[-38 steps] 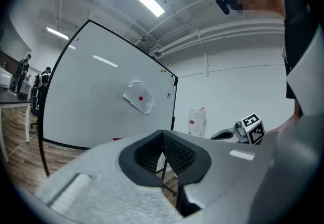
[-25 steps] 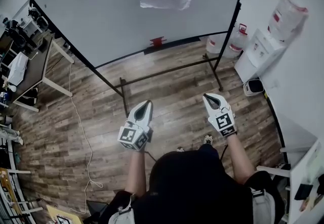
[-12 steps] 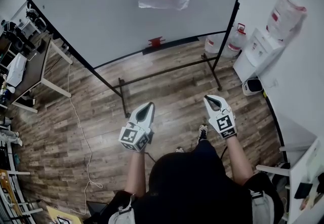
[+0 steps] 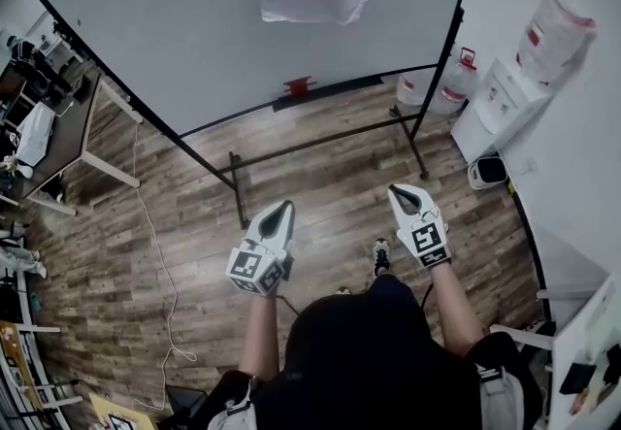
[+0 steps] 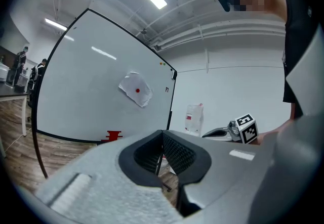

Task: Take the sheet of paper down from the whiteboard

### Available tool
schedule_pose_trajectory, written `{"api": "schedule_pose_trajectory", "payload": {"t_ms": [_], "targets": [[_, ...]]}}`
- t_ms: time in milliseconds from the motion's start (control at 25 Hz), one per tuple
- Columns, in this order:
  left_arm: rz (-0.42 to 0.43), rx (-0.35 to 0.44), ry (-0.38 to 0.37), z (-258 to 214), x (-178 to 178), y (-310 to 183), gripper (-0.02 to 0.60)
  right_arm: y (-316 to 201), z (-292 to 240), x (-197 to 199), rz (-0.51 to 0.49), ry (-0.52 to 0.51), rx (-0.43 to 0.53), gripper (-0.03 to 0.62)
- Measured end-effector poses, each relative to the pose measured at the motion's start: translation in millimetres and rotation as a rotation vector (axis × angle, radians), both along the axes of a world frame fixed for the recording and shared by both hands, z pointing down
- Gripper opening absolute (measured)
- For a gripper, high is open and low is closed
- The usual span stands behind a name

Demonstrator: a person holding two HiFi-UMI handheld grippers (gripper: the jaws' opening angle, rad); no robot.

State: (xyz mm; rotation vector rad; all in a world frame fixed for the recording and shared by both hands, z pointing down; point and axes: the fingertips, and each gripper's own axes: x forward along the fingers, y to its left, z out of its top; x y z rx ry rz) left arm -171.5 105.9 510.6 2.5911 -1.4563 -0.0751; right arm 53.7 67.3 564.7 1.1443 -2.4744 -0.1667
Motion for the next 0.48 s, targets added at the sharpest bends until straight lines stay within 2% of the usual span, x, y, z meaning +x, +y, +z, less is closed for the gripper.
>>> {"api": "schedule_pose_trajectory", "payload": {"t_ms": [240, 480], "targets": [[-0.001, -0.007, -0.008, -4.6, 13.4, -18.8, 0.009, -22.5, -9.3, 6.0, -0.016, -0.044, -0.004, 0.005], [-0.009, -0.03, -0.018, -4.5, 30.3, -40.2, 0.01, -45.1, -8.0, 11.1, -0.034, -0.032, -0.002, 0.004]]}}
